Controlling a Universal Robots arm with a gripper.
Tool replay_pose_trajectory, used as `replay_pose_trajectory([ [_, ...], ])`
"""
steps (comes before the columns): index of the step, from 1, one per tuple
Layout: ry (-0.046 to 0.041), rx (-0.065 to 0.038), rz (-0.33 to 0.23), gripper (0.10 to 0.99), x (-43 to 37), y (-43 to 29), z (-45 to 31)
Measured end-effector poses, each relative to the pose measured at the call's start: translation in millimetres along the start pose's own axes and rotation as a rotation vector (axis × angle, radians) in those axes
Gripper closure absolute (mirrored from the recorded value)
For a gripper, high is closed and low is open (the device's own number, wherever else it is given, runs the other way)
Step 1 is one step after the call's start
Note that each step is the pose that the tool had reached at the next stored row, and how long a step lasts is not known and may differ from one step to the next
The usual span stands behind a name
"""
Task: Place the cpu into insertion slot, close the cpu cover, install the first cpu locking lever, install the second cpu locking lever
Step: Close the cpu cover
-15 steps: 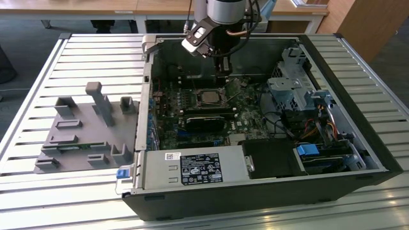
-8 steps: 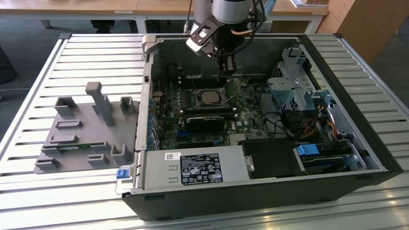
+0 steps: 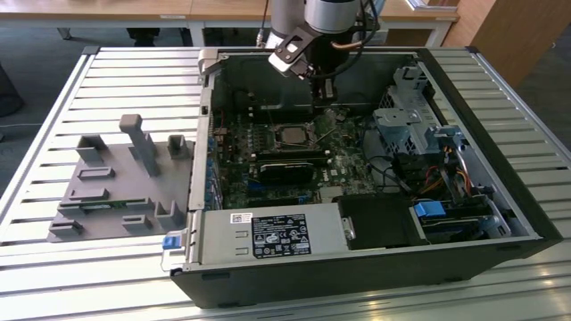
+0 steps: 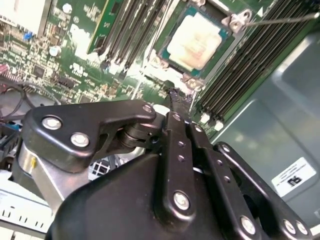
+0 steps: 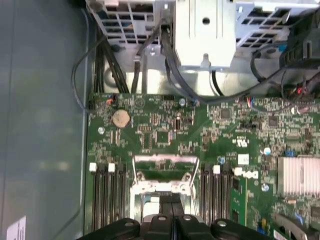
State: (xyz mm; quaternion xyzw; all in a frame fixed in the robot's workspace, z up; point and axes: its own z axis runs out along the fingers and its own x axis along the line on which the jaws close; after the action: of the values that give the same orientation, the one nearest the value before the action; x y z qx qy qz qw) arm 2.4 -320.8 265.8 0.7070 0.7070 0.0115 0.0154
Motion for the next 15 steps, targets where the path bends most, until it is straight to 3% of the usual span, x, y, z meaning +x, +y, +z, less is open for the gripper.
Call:
replay_pose_trajectory([
  [3,0.0010,0.002,0.000,0.980,0.0,5.0,0.6],
  [8,0.0178,0.004,0.001,0.980,-0.5,9.2,2.6],
  [15,0.0181,0.005,0.001,0.980,-0.9,12.3,4.1],
])
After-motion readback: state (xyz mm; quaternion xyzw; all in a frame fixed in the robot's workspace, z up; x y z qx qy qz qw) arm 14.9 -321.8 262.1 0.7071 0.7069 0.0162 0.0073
